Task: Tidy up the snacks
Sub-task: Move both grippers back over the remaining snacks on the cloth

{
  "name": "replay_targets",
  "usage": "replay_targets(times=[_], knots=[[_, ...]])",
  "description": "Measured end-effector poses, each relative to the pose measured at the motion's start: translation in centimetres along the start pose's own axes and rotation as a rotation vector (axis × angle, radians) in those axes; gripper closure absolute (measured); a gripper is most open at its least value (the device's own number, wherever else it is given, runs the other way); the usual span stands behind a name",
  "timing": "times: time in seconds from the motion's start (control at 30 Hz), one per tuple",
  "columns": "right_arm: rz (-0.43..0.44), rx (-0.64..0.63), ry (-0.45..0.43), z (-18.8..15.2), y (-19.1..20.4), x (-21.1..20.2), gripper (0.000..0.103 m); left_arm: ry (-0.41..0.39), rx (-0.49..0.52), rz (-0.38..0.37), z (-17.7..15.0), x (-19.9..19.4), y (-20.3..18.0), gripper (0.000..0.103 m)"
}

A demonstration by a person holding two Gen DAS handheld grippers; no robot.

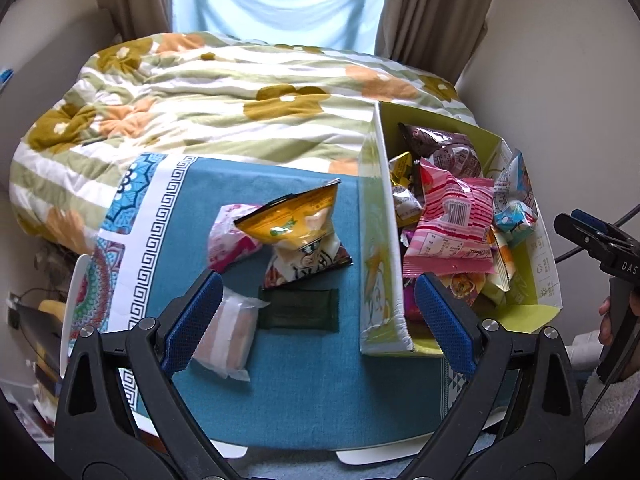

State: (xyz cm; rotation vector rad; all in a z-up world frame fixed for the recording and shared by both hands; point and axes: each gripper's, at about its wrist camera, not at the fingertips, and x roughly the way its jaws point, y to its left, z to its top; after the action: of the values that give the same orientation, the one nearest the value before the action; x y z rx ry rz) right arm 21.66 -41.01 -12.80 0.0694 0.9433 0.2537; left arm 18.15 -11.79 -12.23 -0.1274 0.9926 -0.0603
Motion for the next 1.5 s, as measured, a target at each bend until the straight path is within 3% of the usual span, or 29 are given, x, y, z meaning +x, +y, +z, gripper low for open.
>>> replay_targets(times=[0.37,0.77,1.03,1.23,1.5], knots=[[0.032,-0.063,-0.101,0.7,6.5,-1.7,0.000,-0.032,-0.076,0.029,-1.8,-3.4,6.7,0.007],[0.031,-0.079,-0.106,0.5,17.2,0.5,0.000,0.016,0.005,-0.035,-0.3,-3.5,13.1,0.007],[-0.040,-0.089,-0.081,-0.2,22.2,4.1,0.000,0.112,0.089,-0.107,-0.1,-0.6,16.0,0.007],[-0.115,-0.179,-0.067,-0.5,24.6,7.9,0.000,0.184,0.149,-0.168,-1.2,3.0,16.3,0.007],[-0.217,-0.350,0.113,-1.0,26.1,14.9,0.000,0.282,0.172,-0.225,-4.7,9.8,14.3,0.007]])
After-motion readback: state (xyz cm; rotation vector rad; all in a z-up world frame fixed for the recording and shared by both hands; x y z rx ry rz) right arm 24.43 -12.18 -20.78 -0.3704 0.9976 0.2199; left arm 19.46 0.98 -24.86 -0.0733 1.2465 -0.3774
